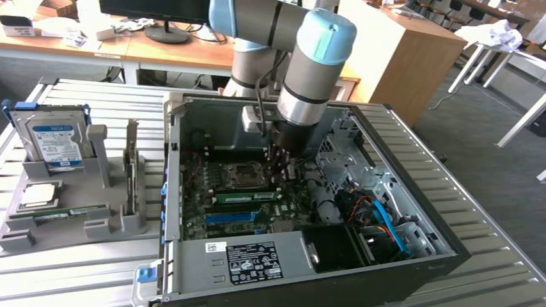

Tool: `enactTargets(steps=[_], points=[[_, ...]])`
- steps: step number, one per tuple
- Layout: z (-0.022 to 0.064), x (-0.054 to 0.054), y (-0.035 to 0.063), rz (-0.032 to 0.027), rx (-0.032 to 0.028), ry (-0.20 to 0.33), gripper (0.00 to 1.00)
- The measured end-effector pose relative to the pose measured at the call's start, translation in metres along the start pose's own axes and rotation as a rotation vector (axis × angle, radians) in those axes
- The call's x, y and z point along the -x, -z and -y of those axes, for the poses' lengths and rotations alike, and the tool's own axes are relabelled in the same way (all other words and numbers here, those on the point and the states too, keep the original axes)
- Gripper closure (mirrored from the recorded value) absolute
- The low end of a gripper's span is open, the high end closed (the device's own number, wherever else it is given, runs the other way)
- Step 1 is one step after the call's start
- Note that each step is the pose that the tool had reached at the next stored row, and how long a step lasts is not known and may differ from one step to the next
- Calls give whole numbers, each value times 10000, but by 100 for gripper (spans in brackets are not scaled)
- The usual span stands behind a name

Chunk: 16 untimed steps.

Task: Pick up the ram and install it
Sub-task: 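Press down the ram until it locks into place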

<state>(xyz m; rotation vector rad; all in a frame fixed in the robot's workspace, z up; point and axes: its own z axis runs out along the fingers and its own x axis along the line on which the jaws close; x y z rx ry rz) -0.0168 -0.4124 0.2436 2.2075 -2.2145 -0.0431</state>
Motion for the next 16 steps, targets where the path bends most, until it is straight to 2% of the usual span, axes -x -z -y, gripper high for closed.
enactTargets(steps=[2, 8, 13, 16], points=[[67, 5, 2, -1, 20, -1, 90], [147, 6, 66, 14, 26, 0, 90], [265, 7, 87, 107, 60, 4, 90], [290, 8, 137, 171, 62, 5, 90]])
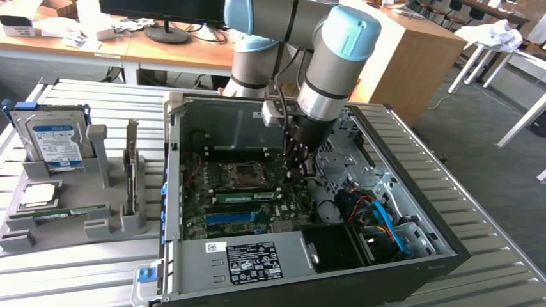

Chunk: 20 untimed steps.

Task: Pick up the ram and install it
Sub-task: 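Press down the ram until it locks into place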

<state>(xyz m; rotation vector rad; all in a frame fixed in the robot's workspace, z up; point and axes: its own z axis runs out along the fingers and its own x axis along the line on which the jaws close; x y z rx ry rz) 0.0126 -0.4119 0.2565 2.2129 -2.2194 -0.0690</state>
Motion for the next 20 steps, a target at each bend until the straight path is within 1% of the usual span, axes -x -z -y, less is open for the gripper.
enactTargets(steps=[1, 5, 6, 7, 8, 9, 13, 15, 20], points=[[2, 1, 29, 32, -1, 1, 90], [12, 4, 160, 120, -1, 4, 90], [21, 5, 176, 176, 3, 5, 90], [37, 5, 190, 260, 11, 8, 90], [54, 6, 204, 319, 19, 11, 90], [72, 6, 217, 364, 27, 12, 90], [125, 8, 278, 517, 47, 17, 90], [145, 9, 309, 604, 53, 20, 90], [178, 11, 394, 796, 66, 27, 90]])
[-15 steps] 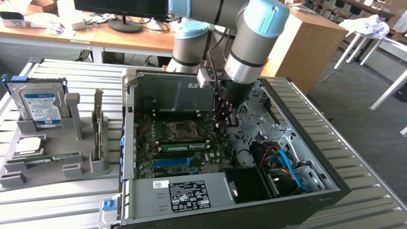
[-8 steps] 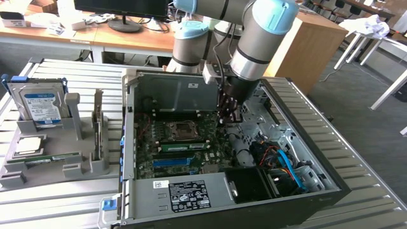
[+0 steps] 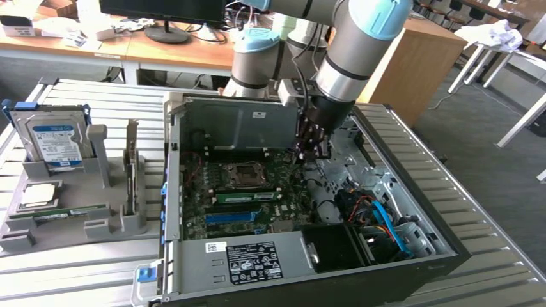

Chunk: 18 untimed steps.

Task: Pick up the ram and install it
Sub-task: 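Press down the ram until it locks into place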

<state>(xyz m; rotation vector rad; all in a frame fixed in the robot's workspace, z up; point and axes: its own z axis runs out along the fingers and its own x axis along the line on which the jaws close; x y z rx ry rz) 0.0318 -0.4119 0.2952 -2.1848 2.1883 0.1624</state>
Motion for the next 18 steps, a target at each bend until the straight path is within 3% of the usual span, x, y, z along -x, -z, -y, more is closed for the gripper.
enactTargets(steps=[3, 15, 18], points=[[-1, 2, 21, 27, -1, 0, 90], [-1, 2, 21, 27, -2, -16, 90], [0, 2, 22, 40, -41, -386, 90]])
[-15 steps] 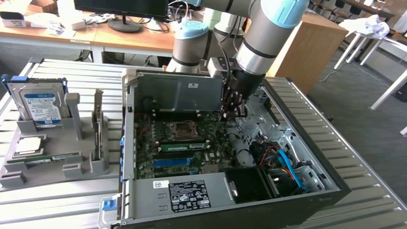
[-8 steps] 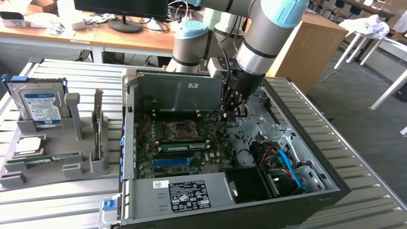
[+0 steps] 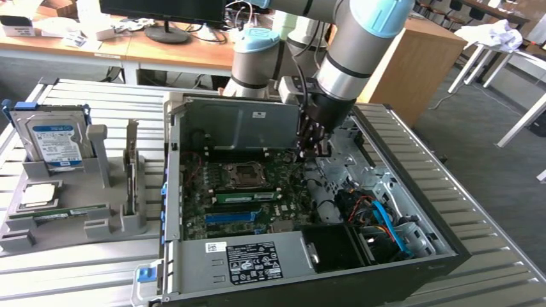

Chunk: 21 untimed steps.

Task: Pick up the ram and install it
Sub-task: 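Press down the ram until it locks into place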

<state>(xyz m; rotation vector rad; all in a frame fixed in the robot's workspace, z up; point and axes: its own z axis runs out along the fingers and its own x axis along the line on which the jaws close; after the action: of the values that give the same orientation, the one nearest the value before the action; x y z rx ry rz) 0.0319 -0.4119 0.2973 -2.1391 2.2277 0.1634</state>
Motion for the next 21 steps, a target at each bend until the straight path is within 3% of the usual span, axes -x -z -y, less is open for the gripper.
enactTargets(steps=[21], points=[[0, -1, -4, 143, -398, -3631, 90]])
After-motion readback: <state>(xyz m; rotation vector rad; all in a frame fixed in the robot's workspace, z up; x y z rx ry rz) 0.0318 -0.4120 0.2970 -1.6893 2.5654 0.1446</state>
